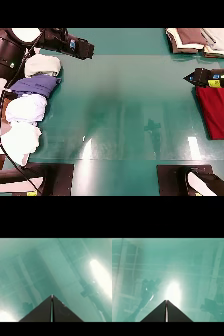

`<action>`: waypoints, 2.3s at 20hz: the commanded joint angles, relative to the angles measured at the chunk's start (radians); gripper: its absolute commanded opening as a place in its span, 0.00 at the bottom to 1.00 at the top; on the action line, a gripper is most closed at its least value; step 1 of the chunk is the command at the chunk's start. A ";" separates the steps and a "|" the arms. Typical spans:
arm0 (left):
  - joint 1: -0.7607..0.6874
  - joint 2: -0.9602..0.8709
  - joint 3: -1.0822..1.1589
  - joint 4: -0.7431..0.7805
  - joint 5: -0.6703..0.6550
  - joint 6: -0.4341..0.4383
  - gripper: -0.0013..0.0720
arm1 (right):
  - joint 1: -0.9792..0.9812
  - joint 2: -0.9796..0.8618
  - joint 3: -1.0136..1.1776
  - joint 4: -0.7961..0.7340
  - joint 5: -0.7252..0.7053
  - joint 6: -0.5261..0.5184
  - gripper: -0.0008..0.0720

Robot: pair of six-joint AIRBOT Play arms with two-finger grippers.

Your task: Fold the shirts.

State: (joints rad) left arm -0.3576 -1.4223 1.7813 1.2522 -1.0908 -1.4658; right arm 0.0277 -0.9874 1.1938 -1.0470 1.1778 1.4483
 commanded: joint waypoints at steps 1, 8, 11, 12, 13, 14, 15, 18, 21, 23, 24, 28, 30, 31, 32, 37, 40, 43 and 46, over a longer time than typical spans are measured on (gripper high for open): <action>0.000 -0.001 0.000 0.000 0.000 0.000 0.05 | 0.001 0.000 0.001 0.000 0.000 0.000 0.04; 0.000 -0.001 0.000 0.000 0.000 0.000 0.05 | 0.001 0.000 0.001 0.000 0.000 0.000 0.04; 0.000 -0.001 0.000 0.000 0.000 0.000 0.05 | 0.001 0.000 0.001 0.000 0.000 0.000 0.04; 0.000 -0.001 0.000 0.000 0.000 0.000 0.05 | 0.001 0.000 0.001 0.000 0.000 0.000 0.04; 0.000 -0.001 0.000 -0.007 0.002 0.000 0.05 | 0.001 0.000 0.001 0.000 0.000 0.000 0.04; 0.000 -0.001 0.000 -0.001 0.018 0.011 0.05 | 0.001 0.000 0.001 0.000 0.000 0.000 0.04; 0.001 -0.002 0.000 0.016 0.049 0.036 0.07 | 0.001 0.000 0.001 0.000 0.001 0.000 0.04; 0.003 -0.012 0.000 0.314 0.099 -0.079 0.88 | 0.001 0.000 0.001 0.000 0.000 0.000 0.04; 0.068 -0.070 0.000 0.584 0.103 -0.196 0.88 | 0.001 0.000 0.001 0.000 0.000 0.000 0.04; 0.157 -0.132 0.000 0.579 0.107 -0.214 0.88 | 0.001 0.000 0.001 0.000 0.000 0.000 0.04; 0.201 -0.170 0.000 0.576 0.112 -0.214 0.88 | 0.001 0.000 0.001 0.000 0.000 0.000 0.04; 0.341 -0.323 0.000 0.577 0.185 -0.213 0.88 | 0.001 0.000 0.001 0.000 0.000 0.000 0.04; 0.392 -0.383 0.000 0.576 0.235 -0.214 0.88 | 0.002 0.000 0.001 0.000 0.001 0.000 0.04; 0.415 -0.409 0.000 0.576 0.259 -0.214 0.88 | 0.002 0.000 0.001 0.000 0.001 0.000 0.04; 0.435 -0.431 0.000 0.576 0.281 -0.213 0.88 | 0.002 0.000 0.001 0.000 0.000 0.000 0.04; 0.481 -0.487 0.000 0.570 0.310 -0.213 0.85 | 0.002 0.000 0.001 0.000 -0.002 0.000 0.04; 0.481 -0.484 0.008 0.557 0.297 -0.212 0.15 | 0.002 0.000 0.001 0.001 -0.019 0.000 0.04; 0.481 -0.468 0.074 0.534 0.218 -0.211 0.05 | 0.002 0.001 0.002 0.010 -0.031 0.000 0.04; 0.463 -0.362 0.193 0.525 0.211 -0.202 0.05 | 0.002 0.000 0.064 0.009 -0.036 0.000 0.04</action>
State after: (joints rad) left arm 0.1162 -1.8500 1.8923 1.7905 -0.8566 -1.6775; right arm 0.0284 -0.9878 1.2182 -1.0416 1.1526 1.4483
